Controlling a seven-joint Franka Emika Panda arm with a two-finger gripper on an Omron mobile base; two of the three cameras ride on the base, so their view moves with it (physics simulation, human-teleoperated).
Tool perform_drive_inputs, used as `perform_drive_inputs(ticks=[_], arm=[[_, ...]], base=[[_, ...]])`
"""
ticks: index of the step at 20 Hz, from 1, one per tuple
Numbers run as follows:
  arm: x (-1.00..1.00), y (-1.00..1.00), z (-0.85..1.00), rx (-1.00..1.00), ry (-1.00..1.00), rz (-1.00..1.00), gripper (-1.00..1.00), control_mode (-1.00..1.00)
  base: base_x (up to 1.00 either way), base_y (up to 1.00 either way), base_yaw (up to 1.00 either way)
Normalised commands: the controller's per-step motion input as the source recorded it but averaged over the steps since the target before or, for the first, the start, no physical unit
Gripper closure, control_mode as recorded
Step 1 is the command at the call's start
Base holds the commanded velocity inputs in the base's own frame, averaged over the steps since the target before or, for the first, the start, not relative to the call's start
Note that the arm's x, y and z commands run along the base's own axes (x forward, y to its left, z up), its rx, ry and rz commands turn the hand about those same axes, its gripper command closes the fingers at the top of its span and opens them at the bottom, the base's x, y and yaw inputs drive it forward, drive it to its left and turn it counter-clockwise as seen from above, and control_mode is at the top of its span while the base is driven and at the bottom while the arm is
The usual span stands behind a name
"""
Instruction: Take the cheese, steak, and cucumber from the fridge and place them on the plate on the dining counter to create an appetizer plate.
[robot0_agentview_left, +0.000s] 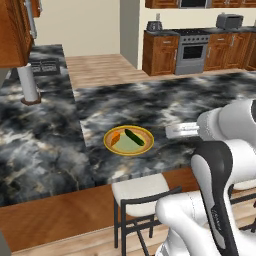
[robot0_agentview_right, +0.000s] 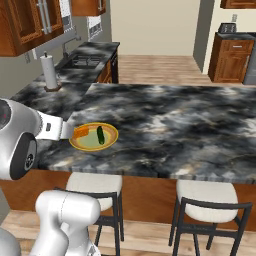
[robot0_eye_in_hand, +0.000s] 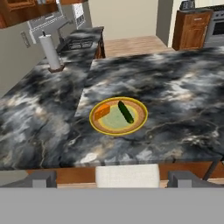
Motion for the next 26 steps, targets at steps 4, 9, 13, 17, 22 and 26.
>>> perform_drive_inputs(ticks=[4, 9, 13, 17, 22, 26], arm=[[0.00, 0.00, 0.05, 0.00, 0.00, 0.00, -1.00, 1.00], [0.00, 0.00, 0.00, 0.00, 0.00, 0.00, -1.00, 1.00], [0.00, 0.00, 0.00, 0.00, 0.00, 0.00, -1.00, 1.00], [0.00, 0.00, 0.00, 0.00, 0.00, 0.00, -1.00, 1.00], [0.00, 0.00, 0.00, 0.00, 0.00, 0.00, -1.00, 1.00], [0.00, 0.00, 0.00, 0.00, 0.00, 0.00, -1.00, 1.00]], base=[[0.01, 0.00, 0.00], [-0.47, -0.01, 0.00], [-1.00, -0.21, -0.05], [-1.00, -0.69, -0.09], [-0.49, -1.00, -0.19], [-0.24, -1.00, -0.21]])
